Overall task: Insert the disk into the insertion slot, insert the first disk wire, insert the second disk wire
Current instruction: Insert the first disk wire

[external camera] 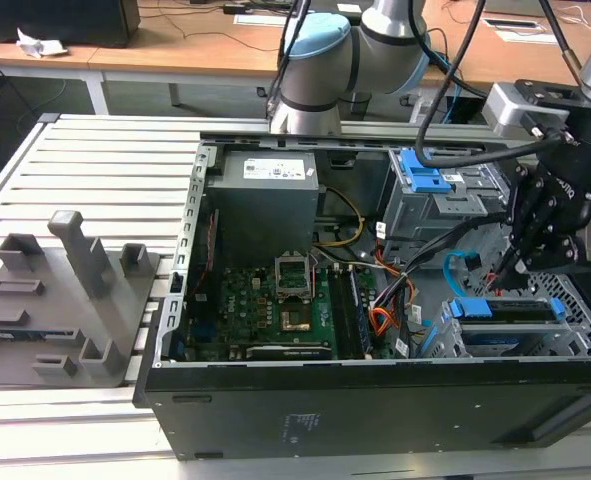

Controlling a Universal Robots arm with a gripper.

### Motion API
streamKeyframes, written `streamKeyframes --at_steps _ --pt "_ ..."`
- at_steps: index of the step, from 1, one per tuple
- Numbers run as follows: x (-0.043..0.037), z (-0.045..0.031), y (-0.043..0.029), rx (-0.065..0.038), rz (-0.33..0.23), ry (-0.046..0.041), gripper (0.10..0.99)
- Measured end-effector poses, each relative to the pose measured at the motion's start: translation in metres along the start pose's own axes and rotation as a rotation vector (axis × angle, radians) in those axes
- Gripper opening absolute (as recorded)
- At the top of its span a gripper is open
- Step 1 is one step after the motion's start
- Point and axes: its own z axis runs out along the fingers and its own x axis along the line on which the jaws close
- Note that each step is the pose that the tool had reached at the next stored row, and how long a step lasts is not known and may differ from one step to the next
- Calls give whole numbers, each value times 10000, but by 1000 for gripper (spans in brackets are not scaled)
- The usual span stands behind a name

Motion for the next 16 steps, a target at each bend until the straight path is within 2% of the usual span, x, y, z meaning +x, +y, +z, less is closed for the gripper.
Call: streamKeyframes --at_steps 1,2,3,6,8,13,16 --pt "27 8 -6 -18 -5 -113 161" --pt "54 11 -12 -22 -6 -141 161" --pt "64 16 -18 -18 -98 -141 161" --pt "63 23 -21 24 -925 -109 161" --pt "63 24 -27 38 -1201 -102 161" --pt "53 21 -100 38 -1209 -100 161" --pt "124 28 -112 37 -1210 -100 161"
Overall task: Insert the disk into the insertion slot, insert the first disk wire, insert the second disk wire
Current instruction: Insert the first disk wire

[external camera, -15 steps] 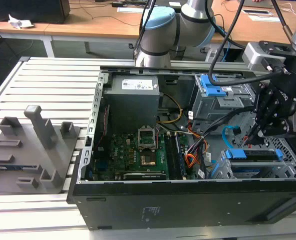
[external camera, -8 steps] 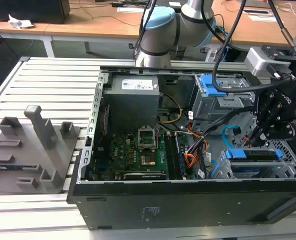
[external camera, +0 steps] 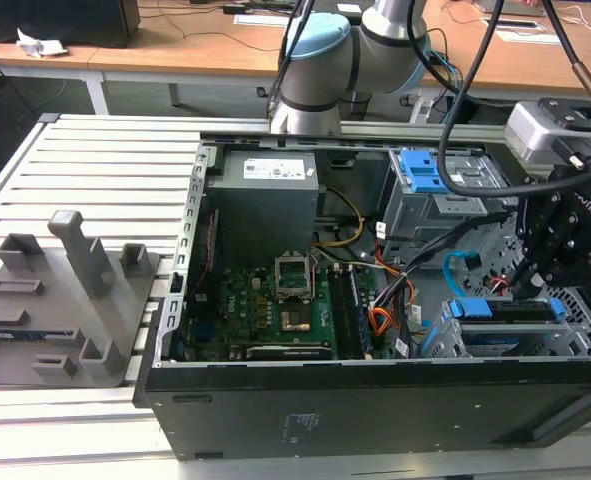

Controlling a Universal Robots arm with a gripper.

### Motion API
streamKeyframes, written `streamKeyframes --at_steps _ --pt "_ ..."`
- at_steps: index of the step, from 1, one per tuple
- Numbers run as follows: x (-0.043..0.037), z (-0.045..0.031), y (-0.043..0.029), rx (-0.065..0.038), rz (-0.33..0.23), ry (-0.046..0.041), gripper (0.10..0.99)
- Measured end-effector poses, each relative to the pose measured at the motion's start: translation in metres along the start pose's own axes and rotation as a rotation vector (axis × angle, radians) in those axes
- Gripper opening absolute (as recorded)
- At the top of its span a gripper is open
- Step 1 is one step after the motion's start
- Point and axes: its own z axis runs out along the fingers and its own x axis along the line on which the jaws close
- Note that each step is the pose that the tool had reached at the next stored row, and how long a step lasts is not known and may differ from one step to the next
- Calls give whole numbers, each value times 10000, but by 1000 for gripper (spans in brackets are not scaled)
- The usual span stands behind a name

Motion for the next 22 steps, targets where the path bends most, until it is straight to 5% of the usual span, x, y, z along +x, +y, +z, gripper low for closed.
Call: streamKeyframes --at_steps 22 --pt "-2 103 -70 0 0 2 161"
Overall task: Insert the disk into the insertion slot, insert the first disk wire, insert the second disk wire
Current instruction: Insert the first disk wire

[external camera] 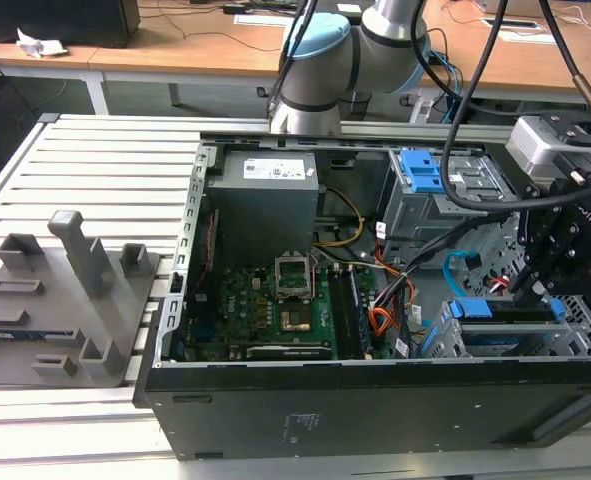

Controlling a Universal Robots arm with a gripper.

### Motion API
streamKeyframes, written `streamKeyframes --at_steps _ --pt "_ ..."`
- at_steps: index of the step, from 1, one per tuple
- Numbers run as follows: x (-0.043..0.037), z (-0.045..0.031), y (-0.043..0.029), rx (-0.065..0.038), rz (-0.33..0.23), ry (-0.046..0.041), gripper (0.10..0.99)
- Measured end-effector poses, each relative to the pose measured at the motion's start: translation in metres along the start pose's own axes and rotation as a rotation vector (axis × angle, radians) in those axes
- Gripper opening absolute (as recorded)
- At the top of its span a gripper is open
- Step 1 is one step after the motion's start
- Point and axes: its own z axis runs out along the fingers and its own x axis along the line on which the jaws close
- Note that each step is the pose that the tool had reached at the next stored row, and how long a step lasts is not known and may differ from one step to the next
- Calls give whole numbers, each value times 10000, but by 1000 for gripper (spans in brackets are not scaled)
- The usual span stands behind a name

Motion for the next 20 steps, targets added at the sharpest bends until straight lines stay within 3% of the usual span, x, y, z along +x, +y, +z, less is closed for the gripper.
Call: streamKeyframes --at_steps 13,15,16,17,20 --pt "-1 36 -52 1 1 5 161" --pt "-3 56 -57 0 -3 -33 176" --pt "-3 50 -57 -1 -2 -17 176" --pt "-3 48 -57 -1 -1 -14 239" --pt "1 -10 -55 1 1 -2 239"
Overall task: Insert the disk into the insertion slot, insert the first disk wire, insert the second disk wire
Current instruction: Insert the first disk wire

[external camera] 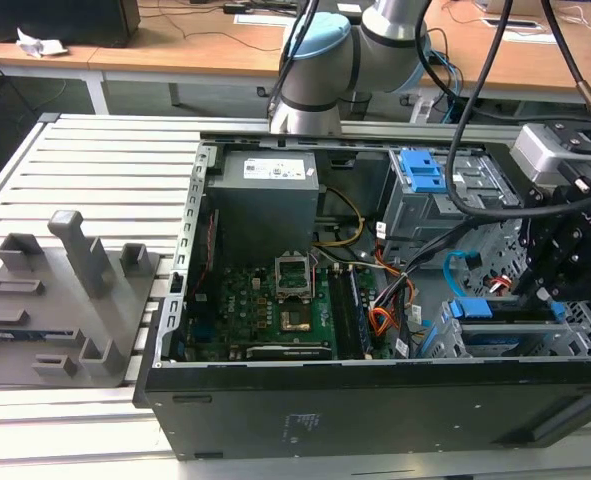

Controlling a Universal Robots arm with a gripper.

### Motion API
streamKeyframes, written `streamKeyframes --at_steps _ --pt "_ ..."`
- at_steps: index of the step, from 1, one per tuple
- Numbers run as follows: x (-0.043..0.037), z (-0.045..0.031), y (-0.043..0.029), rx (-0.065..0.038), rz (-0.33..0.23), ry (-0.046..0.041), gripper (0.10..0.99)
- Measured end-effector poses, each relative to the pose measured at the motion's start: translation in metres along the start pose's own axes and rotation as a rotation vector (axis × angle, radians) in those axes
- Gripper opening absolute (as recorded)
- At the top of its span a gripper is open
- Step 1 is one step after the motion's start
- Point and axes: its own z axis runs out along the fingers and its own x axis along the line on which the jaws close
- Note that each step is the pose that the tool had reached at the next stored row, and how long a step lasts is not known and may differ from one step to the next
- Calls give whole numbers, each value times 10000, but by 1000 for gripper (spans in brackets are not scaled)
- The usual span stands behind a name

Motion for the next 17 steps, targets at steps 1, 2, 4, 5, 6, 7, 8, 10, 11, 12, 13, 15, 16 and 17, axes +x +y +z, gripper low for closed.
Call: streamKeyframes --at_steps 1,2,4,5,6,7,8,10,11,12,13,15,16,17 --pt "3 -81 3 0 0 1 239" --pt "0 -159 7 -1 0 -1 239" --pt "-25 -301 13 0 0 9 224" --pt "-28 -342 15 0 1 13 161" --pt "-31 -421 17 0 0 19 102" --pt "-30 -465 19 0 1 17 102" --pt "-30 -488 20 0 1 17 106" --pt "-28 -489 71 0 -2 18 106" --pt "-26 -488 134 0 -2 19 106" --pt "-23 -484 196 1 -1 17 106" --pt "-22 -483 233 2 -1 18 106" --pt "-19 -481 295 2 0 17 106" --pt "-19 -481 295 2 0 18 106" --pt "-20 -481 295 2 -2 18 106"
